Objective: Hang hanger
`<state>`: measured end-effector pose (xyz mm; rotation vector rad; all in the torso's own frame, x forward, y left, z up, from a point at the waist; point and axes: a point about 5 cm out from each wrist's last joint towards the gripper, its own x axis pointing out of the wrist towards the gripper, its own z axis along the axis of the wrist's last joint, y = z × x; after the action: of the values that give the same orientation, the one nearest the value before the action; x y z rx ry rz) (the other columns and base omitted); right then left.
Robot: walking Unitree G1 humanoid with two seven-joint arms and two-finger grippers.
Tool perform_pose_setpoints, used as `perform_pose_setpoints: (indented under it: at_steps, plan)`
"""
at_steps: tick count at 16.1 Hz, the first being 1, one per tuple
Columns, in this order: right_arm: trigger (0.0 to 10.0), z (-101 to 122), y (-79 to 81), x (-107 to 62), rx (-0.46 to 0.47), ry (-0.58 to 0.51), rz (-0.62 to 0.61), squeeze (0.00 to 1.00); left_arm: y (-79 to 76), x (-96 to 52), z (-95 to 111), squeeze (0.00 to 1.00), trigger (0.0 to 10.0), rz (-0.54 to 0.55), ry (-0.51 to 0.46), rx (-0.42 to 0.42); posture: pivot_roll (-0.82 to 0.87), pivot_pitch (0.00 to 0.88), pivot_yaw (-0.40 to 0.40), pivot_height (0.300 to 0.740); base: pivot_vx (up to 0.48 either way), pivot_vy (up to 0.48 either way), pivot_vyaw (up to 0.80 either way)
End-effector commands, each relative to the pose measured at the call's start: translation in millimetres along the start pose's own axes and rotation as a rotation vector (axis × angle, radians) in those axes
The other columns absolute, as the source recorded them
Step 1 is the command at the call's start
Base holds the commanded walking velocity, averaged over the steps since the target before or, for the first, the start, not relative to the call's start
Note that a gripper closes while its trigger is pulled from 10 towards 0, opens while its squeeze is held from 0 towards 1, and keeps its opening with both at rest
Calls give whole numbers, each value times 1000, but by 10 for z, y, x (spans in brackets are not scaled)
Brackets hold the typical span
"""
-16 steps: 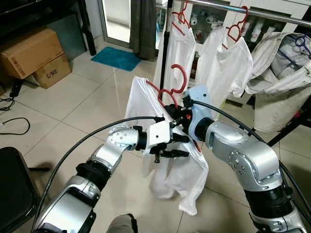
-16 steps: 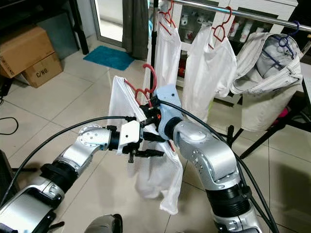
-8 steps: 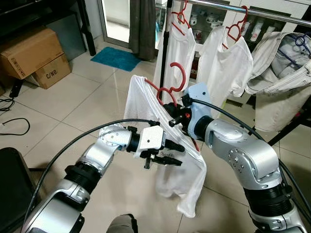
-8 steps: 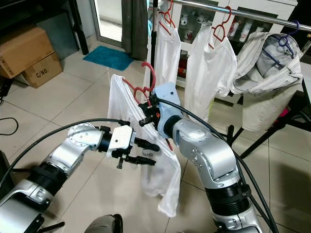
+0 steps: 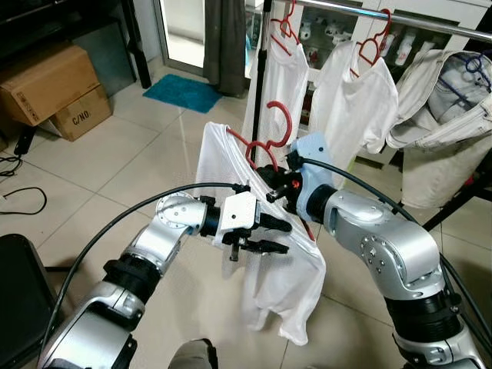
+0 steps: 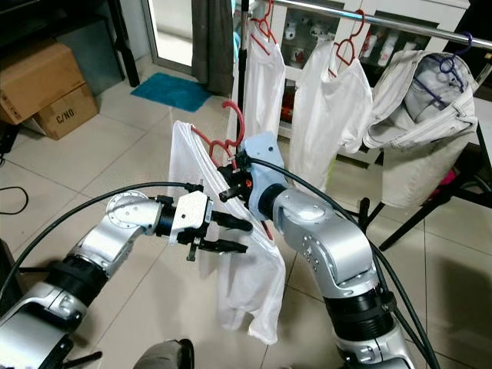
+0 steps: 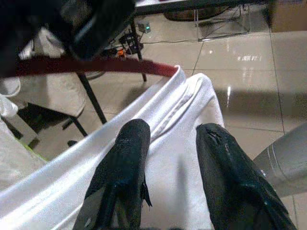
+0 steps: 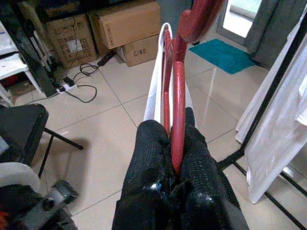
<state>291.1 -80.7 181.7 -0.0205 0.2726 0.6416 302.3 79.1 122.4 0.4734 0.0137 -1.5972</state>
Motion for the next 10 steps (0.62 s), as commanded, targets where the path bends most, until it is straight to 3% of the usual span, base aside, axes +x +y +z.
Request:
perform_pose_setpoints:
  at_steps: [1, 5, 6, 7, 8, 9, 10]
  plan:
    - [10000, 48, -5, -12, -5, -14, 0, 0, 49, 48, 40, 0, 9098, 5, 11, 30, 17, 49, 8, 740, 0, 0, 0]
    - [10000, 74, -5, -30, -5, -27, 13, 0, 147, 121, 41, 0, 5333, 68, -6, 47, 11, 51, 17, 740, 0, 0, 0]
    - [10000, 74, -5, -31, -5, -27, 14, 0, 148, 126, 41, 0, 5333, 66, -7, 45, 11, 51, 17, 740, 0, 0, 0]
    - [10000, 72, 2, -29, -5, -27, 16, 0, 142, 140, 29, 0, 3529, 49, 1, 41, 9, 51, 19, 740, 0, 0, 0]
    - [10000, 72, 9, -27, -6, -26, 19, 0, 133, 146, 7, 0, 941, 32, 10, 39, 8, 52, 20, 740, 0, 0, 0]
    - [10000, 72, 11, -27, -6, -26, 20, 0, 129, 148, -2, 0, 941, 26, 13, 38, 8, 52, 20, 740, 0, 0, 0]
    - [10000, 70, 9, -30, -5, -26, 19, 0, 114, 142, -16, 0, 0, 10, 14, 33, 9, 53, 20, 740, 0, 0, 0]
